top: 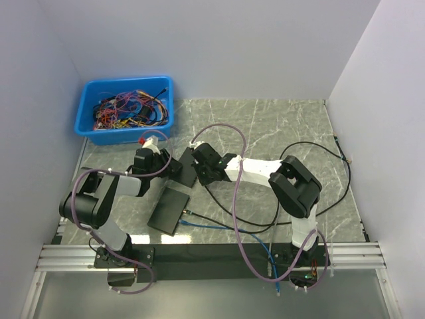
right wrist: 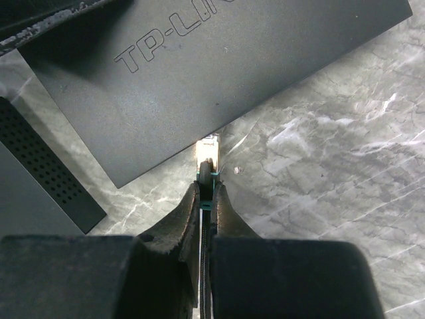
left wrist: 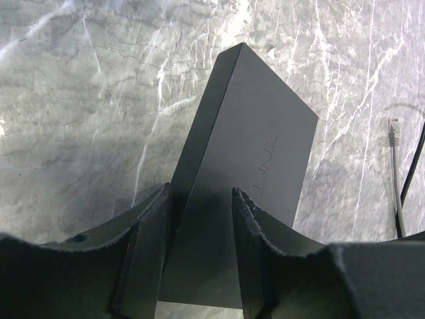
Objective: Insert the plug into the switch port
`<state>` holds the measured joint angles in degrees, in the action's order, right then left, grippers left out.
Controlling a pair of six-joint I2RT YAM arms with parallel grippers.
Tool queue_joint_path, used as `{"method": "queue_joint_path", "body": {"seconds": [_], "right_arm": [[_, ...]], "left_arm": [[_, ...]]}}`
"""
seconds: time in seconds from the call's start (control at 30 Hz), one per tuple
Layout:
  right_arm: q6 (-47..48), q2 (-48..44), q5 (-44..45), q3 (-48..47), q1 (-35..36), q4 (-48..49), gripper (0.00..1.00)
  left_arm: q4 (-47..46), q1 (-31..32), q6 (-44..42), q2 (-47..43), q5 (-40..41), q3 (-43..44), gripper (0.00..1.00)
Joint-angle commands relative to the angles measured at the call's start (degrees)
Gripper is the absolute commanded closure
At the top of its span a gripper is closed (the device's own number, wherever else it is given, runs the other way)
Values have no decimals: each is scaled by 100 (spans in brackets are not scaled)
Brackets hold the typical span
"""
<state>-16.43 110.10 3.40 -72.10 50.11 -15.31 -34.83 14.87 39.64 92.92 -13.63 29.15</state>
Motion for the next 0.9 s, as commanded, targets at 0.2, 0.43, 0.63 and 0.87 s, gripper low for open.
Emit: {"method": "queue_joint_path", "body": {"seconds": [0.2, 0.43, 0.63, 0.87], "right_arm": [[60, 99, -296, -200, -1, 406, 100], [429, -33, -252, 90, 8, 714, 100], [579, -208, -261, 301, 8, 924, 100], [649, -402, -322, 556, 25, 1214, 100]], "left_arm": [[-173, 139, -281, 191, -342, 284, 53], [-551, 261, -386, 428, -782, 328, 52], [-683, 402, -448, 560, -949, 355, 52], [-780, 508, -466, 604, -1019, 267, 53]]}}
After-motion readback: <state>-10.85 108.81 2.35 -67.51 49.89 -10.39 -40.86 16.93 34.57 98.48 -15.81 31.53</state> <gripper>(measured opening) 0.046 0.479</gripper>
